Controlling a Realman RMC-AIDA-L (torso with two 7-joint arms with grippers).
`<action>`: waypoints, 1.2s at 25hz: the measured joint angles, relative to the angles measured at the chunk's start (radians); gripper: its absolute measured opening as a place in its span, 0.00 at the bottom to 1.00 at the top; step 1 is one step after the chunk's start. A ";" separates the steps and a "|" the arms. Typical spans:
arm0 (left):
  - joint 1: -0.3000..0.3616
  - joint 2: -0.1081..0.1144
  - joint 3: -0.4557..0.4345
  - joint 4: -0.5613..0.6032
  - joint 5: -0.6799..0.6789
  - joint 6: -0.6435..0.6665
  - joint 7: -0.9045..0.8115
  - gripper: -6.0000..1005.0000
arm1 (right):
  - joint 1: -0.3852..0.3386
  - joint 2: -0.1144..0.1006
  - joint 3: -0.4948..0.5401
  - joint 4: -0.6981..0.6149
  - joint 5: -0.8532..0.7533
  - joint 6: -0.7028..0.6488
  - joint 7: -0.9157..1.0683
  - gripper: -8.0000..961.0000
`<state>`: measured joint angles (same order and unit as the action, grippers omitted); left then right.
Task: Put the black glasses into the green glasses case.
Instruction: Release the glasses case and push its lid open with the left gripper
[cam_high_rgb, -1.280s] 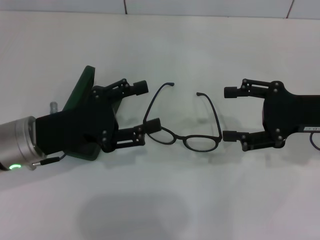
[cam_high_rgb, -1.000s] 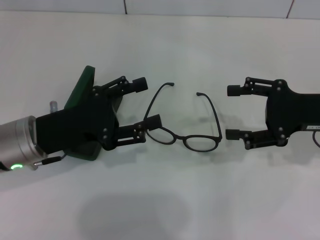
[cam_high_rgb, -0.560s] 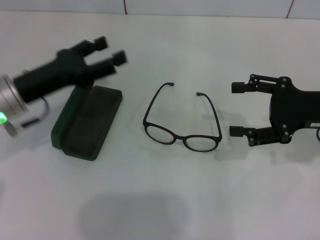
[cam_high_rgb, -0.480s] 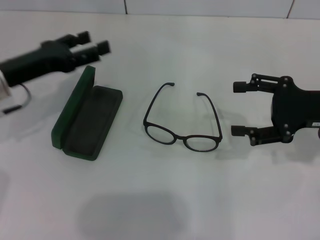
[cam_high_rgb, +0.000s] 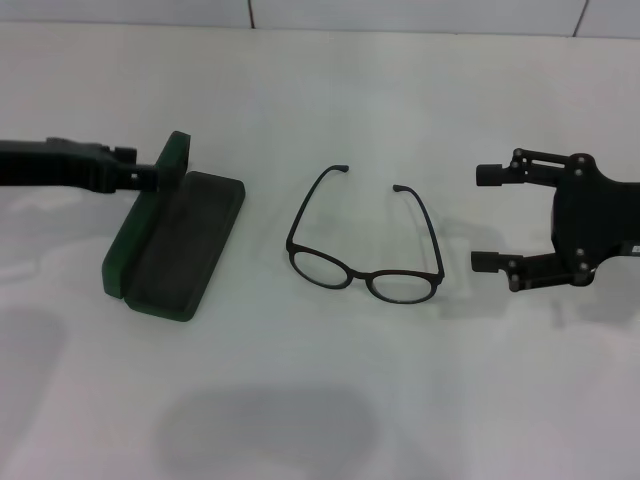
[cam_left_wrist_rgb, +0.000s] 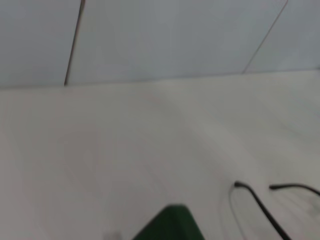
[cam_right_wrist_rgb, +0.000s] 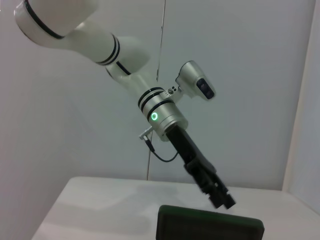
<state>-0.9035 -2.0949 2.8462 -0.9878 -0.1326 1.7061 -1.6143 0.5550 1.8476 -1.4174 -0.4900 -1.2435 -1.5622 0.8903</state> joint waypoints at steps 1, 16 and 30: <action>-0.002 -0.001 0.000 0.003 0.018 -0.005 -0.008 0.85 | 0.001 0.001 0.000 0.000 -0.003 0.003 -0.004 0.89; -0.018 -0.002 0.001 0.033 0.126 -0.062 -0.022 0.79 | 0.004 0.006 0.000 -0.001 -0.010 0.003 -0.017 0.89; -0.041 0.006 0.001 0.038 0.147 -0.034 -0.010 0.52 | -0.019 0.016 0.000 -0.035 -0.010 -0.003 -0.019 0.89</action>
<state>-0.9447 -2.0887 2.8470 -0.9497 0.0144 1.6716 -1.6245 0.5362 1.8636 -1.4173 -0.5254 -1.2532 -1.5648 0.8711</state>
